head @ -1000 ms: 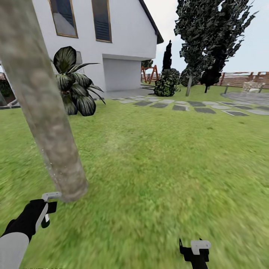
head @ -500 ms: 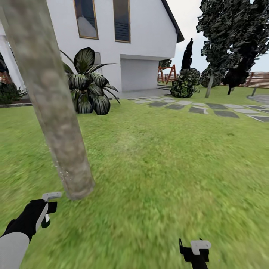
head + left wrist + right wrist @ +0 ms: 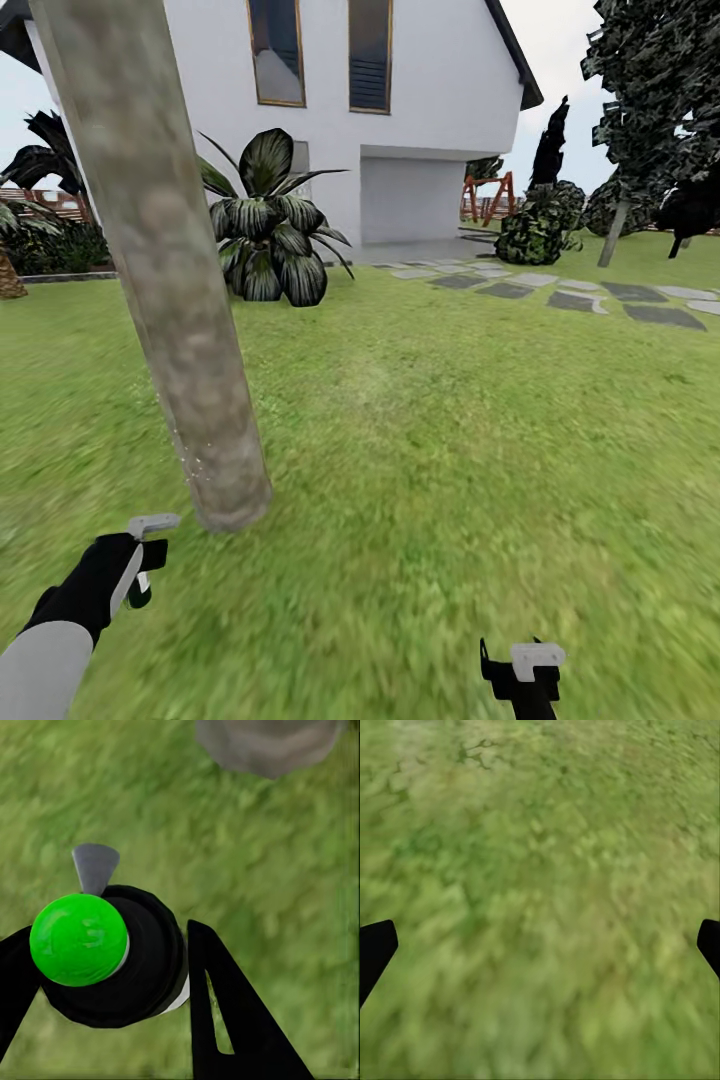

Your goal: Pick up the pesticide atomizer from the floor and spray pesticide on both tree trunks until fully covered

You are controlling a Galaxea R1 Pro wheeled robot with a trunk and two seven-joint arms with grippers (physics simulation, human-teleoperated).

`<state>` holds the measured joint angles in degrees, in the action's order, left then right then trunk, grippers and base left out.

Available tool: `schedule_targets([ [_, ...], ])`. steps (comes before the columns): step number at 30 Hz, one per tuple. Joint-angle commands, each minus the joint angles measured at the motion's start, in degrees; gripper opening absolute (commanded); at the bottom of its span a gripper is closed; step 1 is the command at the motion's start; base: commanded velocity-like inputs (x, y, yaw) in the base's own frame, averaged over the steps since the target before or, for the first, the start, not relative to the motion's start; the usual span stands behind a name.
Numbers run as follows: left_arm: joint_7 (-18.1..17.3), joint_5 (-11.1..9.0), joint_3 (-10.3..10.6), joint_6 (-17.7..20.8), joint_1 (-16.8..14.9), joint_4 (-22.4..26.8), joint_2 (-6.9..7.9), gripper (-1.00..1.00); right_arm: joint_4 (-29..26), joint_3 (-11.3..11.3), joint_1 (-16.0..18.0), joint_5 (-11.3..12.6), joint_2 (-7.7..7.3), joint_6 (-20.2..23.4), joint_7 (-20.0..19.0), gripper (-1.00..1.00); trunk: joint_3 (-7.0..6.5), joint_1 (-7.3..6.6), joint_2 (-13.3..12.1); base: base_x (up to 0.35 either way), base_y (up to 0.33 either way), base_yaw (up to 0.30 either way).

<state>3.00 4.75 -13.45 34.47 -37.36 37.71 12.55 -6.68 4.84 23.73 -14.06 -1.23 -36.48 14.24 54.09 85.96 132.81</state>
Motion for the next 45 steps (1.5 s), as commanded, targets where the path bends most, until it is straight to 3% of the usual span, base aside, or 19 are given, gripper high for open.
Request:
schedule_targets([
  [1,-0.13,0.74,1.50,0.13,-0.40,0.49,-2.77,-1.00,0.00,0.00,0.00,0.00,-0.11,0.00,0.07,1.00,0.00,0.00,0.00,0.001,0.000,0.006],
  [4,-0.25,0.86,2.00,0.34,-1.29,0.71,-3.30,-1.00,0.00,0.00,0.00,0.00,-0.17,0.00,0.10,1.00,0.00,0.00,0.00,0.000,0.000,0.001],
  [6,-0.31,0.93,1.99,0.69,-3.05,0.74,-2.75,-1.00,0.00,0.00,0.00,0.01,-0.17,0.00,0.09,1.00,0.00,0.00,0.00,0.000,0.000,0.000],
  [9,-0.56,0.55,1.65,1.11,-5.19,0.76,1.88,-1.00,0.00,0.00,0.00,0.02,-0.18,0.00,0.09,1.00,0.00,0.00,0.00,0.000,0.000,0.000],
  [11,-0.60,0.47,1.91,1.18,-5.37,1.09,2.54,-1.00,0.00,0.00,0.00,0.00,-0.18,0.00,0.09,1.00,0.00,0.00,0.00,0.000,0.000,0.000],
  [12,-0.61,0.45,2.05,1.25,-5.42,1.60,2.07,-1.00,0.00,0.00,0.00,0.00,-0.18,0.00,0.09,1.00,0.00,0.00,0.00,0.000,0.000,0.000],
  [14,-0.57,0.63,2.67,1.58,-5.49,3.09,-0.43,-1.00,0.00,0.00,0.00,0.01,-0.18,0.01,0.09,1.00,0.00,0.00,0.00,-0.149,0.000,0.000],
  [17,-0.46,0.71,3.88,4.32,-5.49,7.34,-1.44,-1.00,0.00,0.00,0.00,0.00,-0.18,0.02,0.11,1.00,0.00,0.00,0.00,-0.166,0.000,0.000],
  [26,-0.36,0.95,4.60,8.46,-7.72,9.22,-1.34,-1.00,0.00,0.00,0.00,0.02,-0.20,0.07,0.11,1.00,0.00,0.00,0.00,0.242,0.000,0.000],
  [29,-0.48,1.13,4.73,8.69,-8.25,9.22,0.82,-1.00,0.00,0.00,0.00,0.01,-0.19,0.08,0.09,1.00,0.00,0.00,0.00,0.077,0.000,0.000],
  [32,-1.10,0.88,4.76,8.76,-8.33,9.29,5.02,-1.00,0.00,0.00,0.00,0.00,-0.20,0.09,0.09,1.00,0.00,0.00,0.00,0.013,0.000,0.000],
  [34,-1.65,0.86,5.16,8.71,-8.28,9.32,5.36,-1.00,0.00,0.00,0.00,0.00,-0.19,0.09,0.09,1.00,0.00,0.00,0.00,0.002,0.000,0.000],
  [35,-2.23,0.82,6.47,8.71,-8.27,9.33,5.27,-1.00,0.00,0.00,0.00,0.00,-0.19,0.09,0.09,1.00,0.00,0.00,0.00,0.000,0.000,0.000],
  [37,-5.11,0.68,12.20,9.05,-8.32,10.60,5.13,-1.00,0.00,0.00,0.00,0.01,-0.21,0.09,0.09,1.00,0.00,0.00,0.00,0.000,0.000,0.000],
  [39,-7.60,0.74,14.62,12.20,-8.26,14.90,5.31,-1.00,0.00,0.00,0.00,0.00,-0.20,0.09,0.09,1.00,0.00,0.00,0.00,0.000,0.000,0.000],
  [42,-10.18,0.89,14.84,17.14,-8.09,18.61,6.40,-1.00,0.00,0.00,0.00,0.00,-0.19,0.09,0.09,1.00,0.00,0.00,0.00,0.000,0.000,0.000],
  [45,-14.30,0.77,14.65,18.09,-8.14,19.43,9.87,-1.00,0.00,0.00,0.00,0.00,-0.18,0.09,0.09,1.00,0.00,0.00,0.00,0.000,0.000,0.000],
])
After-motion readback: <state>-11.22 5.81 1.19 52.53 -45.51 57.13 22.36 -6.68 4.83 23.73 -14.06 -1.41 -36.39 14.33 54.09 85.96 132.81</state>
